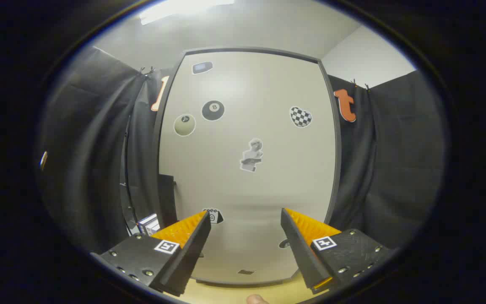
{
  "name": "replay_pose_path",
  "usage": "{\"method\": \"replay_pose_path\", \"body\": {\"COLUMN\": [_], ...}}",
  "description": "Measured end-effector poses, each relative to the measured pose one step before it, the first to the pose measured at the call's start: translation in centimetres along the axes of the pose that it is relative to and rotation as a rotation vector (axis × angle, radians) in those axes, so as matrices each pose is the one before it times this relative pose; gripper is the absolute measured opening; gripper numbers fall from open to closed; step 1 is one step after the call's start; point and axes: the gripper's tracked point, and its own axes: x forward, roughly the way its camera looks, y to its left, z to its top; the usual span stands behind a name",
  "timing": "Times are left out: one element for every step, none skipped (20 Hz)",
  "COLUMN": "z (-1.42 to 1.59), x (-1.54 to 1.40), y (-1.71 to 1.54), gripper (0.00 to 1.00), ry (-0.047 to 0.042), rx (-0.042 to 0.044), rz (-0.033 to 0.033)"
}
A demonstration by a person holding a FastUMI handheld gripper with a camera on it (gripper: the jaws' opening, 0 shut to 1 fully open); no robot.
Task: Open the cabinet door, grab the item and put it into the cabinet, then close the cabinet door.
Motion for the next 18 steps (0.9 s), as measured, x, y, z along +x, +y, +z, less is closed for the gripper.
{"method": "replay_pose_path", "body": {"z": [-0.025,-0.012,-0.018,0.027,0.017,0.015,-0.097,0.021,-0.121,-0.082,-0.136,-0.088,-0.151,-0.098,-0.114,0.027,-0.073,-0.03], "x": [0.018,-0.012,0.021,0.018,0.019,0.062,0.097,0.026,0.09,0.077,0.086,0.11,0.091,0.174,0.199,0.206,0.23,0.324], "y": [0.224,0.248,0.284,0.374,0.37,0.451,0.434,0.452,0.619,0.443,0.499,0.653,0.7,0.684,0.793,0.627,0.586,0.644], "gripper": [0.99,0.99,0.99,0.99,0.99,0.99,0.99,0.99,0.99,0.99,0.99,0.99,0.99,0.99,0.99,0.99,0.99,0.99], "ry": [0.00306,0.00072,0.00228,0.00189,0.00185,0.00351,0.00447,0.00207,0.00364,0.00298,0.00242,0.00224,0.00291,0.00414,0.00188,-0.00149,-0.00098,-0.00029], "rx": [-0.0002,0.00066,0.00044,0.00232,0.00351,0.00347,0.00361,0.00433,0.0025,-0.00129,-0.00207,-0.0002,0.00062,0.00114,0.00184,0.00099,-0.00012,-0.00054], "rz": [0.00446,0.00529,0.00538,0.00572,0.006,0.00563,0.00597,0.00628,0.00879,0.00383,0.00546,0.00704,0.0083,0.00943,0.00942,0.00694,0.00571,0.00473]}}
